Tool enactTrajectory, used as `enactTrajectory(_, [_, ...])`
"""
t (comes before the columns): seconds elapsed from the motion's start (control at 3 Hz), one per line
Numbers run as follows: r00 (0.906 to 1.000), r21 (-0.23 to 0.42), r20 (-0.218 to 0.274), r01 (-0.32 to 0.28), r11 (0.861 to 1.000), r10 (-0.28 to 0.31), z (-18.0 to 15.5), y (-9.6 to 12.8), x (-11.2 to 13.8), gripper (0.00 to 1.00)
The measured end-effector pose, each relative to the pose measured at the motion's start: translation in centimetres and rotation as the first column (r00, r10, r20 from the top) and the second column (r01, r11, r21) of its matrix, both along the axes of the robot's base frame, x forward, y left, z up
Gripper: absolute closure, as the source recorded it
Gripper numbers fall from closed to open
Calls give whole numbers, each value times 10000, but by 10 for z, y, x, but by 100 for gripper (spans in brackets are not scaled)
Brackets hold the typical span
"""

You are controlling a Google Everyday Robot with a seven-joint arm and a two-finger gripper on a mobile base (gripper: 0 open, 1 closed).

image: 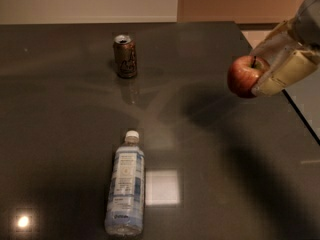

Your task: Pick apple

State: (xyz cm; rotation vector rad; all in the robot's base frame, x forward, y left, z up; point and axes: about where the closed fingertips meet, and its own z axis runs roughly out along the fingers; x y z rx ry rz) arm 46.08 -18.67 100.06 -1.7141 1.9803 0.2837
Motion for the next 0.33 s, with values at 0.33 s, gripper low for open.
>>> enactTrajectory(0.33, [10000,0,1,0,10000,0,0,0,0,100])
